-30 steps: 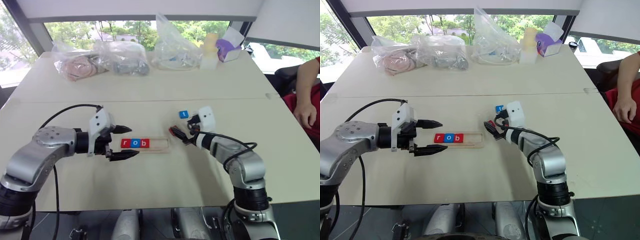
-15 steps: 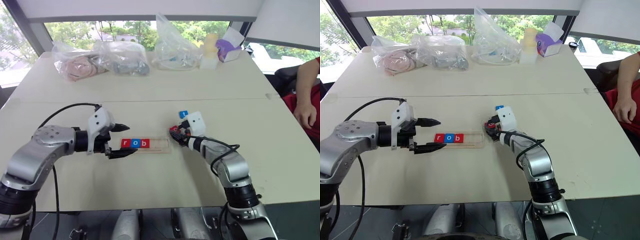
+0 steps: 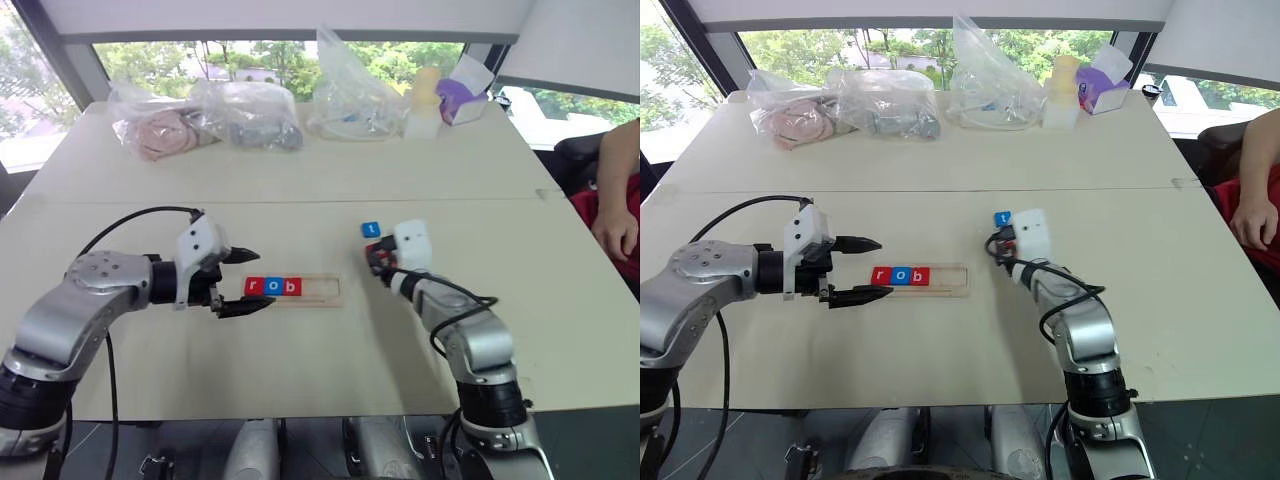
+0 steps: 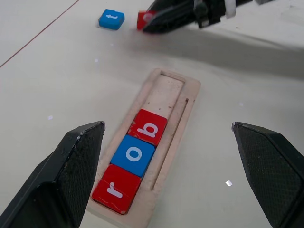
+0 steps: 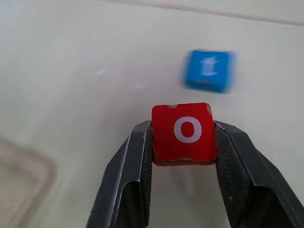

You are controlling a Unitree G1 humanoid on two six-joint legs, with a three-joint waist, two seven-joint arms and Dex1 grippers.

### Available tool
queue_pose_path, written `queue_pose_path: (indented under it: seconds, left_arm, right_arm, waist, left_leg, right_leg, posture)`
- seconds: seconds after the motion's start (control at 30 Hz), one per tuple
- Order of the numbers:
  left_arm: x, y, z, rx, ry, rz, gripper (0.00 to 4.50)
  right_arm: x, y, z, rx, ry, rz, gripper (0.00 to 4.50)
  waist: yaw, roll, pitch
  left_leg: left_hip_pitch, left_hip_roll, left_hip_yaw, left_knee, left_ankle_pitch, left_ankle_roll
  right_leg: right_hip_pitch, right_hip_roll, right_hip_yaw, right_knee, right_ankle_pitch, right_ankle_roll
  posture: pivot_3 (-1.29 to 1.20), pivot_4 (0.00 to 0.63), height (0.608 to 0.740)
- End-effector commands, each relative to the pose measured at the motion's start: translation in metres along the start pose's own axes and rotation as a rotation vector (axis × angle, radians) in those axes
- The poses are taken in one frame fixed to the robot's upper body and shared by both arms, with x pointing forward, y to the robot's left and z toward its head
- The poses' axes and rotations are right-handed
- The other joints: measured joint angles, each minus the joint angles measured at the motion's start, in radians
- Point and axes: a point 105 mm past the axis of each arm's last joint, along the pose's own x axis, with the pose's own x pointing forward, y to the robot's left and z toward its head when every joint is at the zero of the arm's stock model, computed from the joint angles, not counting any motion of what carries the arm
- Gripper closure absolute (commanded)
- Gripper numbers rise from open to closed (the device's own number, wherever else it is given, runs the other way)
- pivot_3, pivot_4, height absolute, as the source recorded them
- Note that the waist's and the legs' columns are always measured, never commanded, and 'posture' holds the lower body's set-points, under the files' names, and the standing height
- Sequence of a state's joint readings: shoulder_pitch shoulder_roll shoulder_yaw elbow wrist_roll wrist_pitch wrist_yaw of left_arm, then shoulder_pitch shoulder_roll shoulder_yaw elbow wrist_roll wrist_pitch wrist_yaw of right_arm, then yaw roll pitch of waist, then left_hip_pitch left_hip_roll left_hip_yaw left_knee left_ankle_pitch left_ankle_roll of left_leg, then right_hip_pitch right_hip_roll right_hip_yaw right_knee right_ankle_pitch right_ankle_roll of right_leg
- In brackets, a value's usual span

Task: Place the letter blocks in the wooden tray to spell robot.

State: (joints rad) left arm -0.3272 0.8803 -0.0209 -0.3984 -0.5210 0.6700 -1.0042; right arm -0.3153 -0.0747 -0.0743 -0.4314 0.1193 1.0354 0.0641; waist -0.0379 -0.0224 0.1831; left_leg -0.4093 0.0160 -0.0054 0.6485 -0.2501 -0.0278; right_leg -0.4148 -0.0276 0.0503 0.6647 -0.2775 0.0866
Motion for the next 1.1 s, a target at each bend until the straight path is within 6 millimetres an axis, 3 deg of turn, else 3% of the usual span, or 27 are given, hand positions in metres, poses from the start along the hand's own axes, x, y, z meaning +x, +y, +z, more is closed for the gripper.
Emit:
queue_pose_path:
  seconds: [0.03, 0.17, 0.3, 0.57, 0.6, 0.77, 0.9, 0.97, 1.1]
  left_arm:
    - [0.007, -0.004, 0.01, 0.098, -0.007, -0.033, 0.0]
    - [0.015, -0.001, 0.018, 0.123, -0.031, -0.067, 0.0]
    - [0.021, 0.005, 0.018, 0.141, -0.029, -0.086, 0.0]
    - [0.027, 0.007, 0.018, 0.152, -0.03, -0.12, 0.0]
    - [0.027, 0.006, 0.018, 0.153, -0.029, -0.127, 0.0]
    - [0.024, 0.004, 0.019, 0.149, -0.031, -0.141, 0.0]
    - [0.019, 0.003, 0.02, 0.13, -0.038, -0.156, 0.0]
    - [0.015, 0.002, 0.022, 0.113, -0.042, -0.176, 0.0]
    - [0.011, 0.0, 0.024, 0.105, -0.033, -0.212, 0.0]
  right_arm:
    - [-0.024, -0.023, 0.001, 0.09, 0.029, -0.146, 2.96]
    - [-0.034, -0.014, -0.019, 0.196, 0.159, -0.155, 2.96]
    - [-0.037, 0.009, -0.016, 0.193, 0.181, -0.089, 2.96]
    - [-0.034, 0.011, -0.034, 0.156, 0.254, -0.077, 2.96]
    - [-0.034, 0.012, -0.035, 0.159, 0.258, -0.069, 2.16]
    - [-0.032, 0.006, -0.025, 0.142, 0.21, -0.074, 0.02]
    - [-0.029, -0.012, 0.004, 0.024, 0.068, -0.008, 0.02]
    - [-0.027, -0.014, 0.016, 0.0, 0.034, 0.106, 0.02]
    - [-0.034, -0.017, 0.037, -0.215, -0.015, 0.406, 0.02]
  waist:
    - [0.0, 0.0, 0.0]
    - [-0.004, 0.0, 0.0]
    - [-0.01, 0.001, 0.0]
    - [-0.006, 0.001, 0.0]
    - [-0.006, 0.001, 0.0]
    - [-0.007, 0.001, 0.0]
    - [-0.004, 0.001, 0.0]
    - [-0.006, 0.0, 0.0]
    - [-0.007, 0.001, 0.001]
  left_leg:
    - [0.0, 0.0, 0.0, 0.0, 0.0, 0.0]
    - [0.0, 0.0, 0.0, 0.0, 0.0, 0.0]
    - [0.001, 0.0, 0.001, 0.0, 0.0, 0.0]
    - [0.0, 0.0, 0.001, -0.001, 0.0, 0.0]
    - [0.0, 0.0, 0.001, 0.0, 0.0, 0.0]
    - [0.0, 0.0, 0.001, 0.0, 0.0, 0.0]
    - [0.0, -0.001, 0.001, 0.0, 0.0, 0.0]
    - [0.0, -0.001, 0.002, 0.0, 0.0, 0.0]
    - [0.0, -0.001, 0.002, -0.001, 0.0, 0.0]
  right_leg:
    - [0.0, 0.0, 0.0, 0.0, 0.0, 0.0]
    - [0.0, 0.0, 0.0, 0.0, 0.0, 0.0]
    - [-0.001, 0.002, 0.0, 0.0, 0.0, 0.0]
    - [-0.001, 0.0, 0.0, -0.001, 0.0, 0.0]
    - [-0.001, 0.0, 0.0, -0.001, 0.0, 0.0]
    - [-0.001, 0.001, 0.0, -0.001, 0.0, 0.0]
    - [0.0, 0.0, 0.0, -0.002, -0.001, 0.001]
    - [0.0, -0.001, 0.0, -0.003, -0.001, 0.001]
    - [0.001, 0.001, 0.0, -0.003, -0.001, 0.001]
  posture:
    - [0.0, 0.15, 0.735]
    - [0.0, 0.15, 0.735]
    - [0.0, 0.15, 0.735]
    - [0.0, 0.15, 0.735]
    - [0.0, 0.15, 0.735]
    - [0.0, 0.15, 0.735]
    - [0.0, 0.15, 0.735]
    - [0.0, 0.15, 0.735]
    - [0.0, 0.15, 0.735]
